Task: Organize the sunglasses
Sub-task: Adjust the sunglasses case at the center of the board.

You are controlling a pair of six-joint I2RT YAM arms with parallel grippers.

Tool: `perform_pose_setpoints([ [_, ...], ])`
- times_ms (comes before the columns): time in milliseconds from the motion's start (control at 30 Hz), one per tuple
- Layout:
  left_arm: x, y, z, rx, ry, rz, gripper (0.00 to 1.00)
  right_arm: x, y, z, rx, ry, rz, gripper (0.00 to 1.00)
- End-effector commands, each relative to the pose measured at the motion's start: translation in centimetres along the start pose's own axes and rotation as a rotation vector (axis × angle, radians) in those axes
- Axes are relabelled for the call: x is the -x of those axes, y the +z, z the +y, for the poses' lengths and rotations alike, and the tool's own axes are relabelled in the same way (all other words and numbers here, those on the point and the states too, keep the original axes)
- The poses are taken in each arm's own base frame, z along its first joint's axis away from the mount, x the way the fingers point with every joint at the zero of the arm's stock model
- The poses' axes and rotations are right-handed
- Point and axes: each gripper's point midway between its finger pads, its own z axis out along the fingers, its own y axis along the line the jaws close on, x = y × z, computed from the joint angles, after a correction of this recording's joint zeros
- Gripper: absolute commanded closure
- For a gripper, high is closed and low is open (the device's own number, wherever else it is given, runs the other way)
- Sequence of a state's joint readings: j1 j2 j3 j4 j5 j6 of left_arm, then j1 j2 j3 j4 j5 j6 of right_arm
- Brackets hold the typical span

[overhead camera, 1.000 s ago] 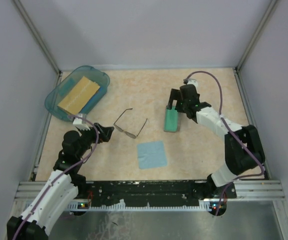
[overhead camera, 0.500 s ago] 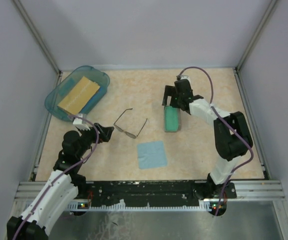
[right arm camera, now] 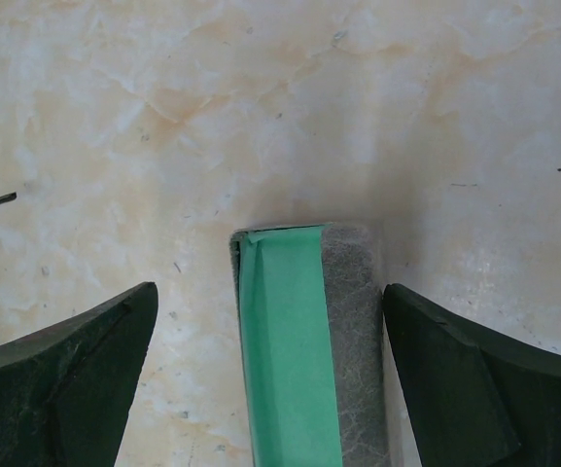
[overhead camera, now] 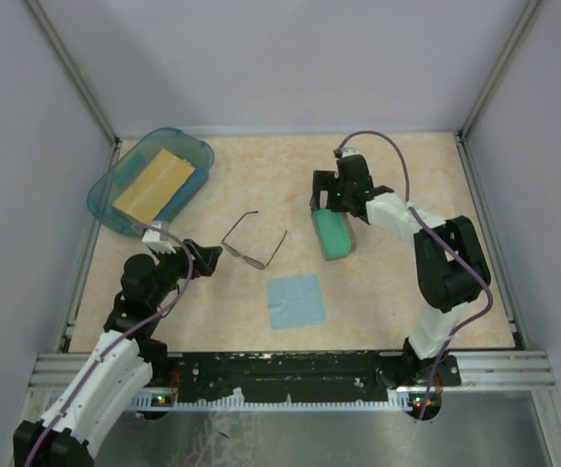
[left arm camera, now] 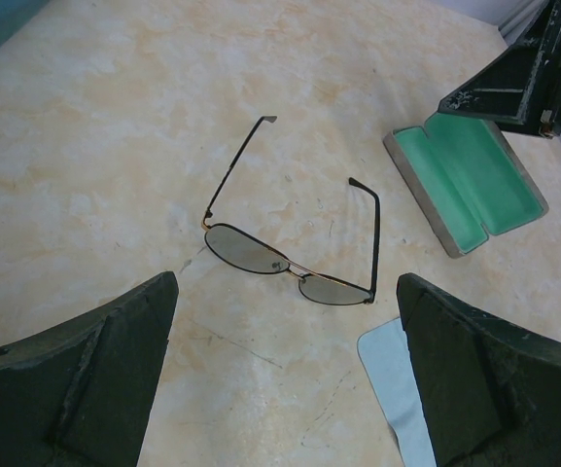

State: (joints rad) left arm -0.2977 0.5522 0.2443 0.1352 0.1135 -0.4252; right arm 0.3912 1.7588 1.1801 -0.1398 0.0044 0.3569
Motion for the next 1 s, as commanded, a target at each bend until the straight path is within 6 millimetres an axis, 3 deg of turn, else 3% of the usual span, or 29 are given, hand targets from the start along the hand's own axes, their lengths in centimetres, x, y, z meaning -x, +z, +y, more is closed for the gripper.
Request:
perform_pose_setpoints([
  [0,1.3,0.1,-1.0,-0.037,0.013,-0.034,0.00,2.6,-0.7,3.5,0.097,-0.074,-0.073,0.01],
  [467,1.4,-0.2,-1.1,-0.037,0.012,-0.039,0.00,1.4,-1.1,8.5,0.229,-0.217,-0.046,0.01],
  [967,1.5,-0.3,-1.2,-0.041,0.010,-0.039,0.00,-0.4,-1.3,11.6,0.331,-0.292,0.010,0.01],
])
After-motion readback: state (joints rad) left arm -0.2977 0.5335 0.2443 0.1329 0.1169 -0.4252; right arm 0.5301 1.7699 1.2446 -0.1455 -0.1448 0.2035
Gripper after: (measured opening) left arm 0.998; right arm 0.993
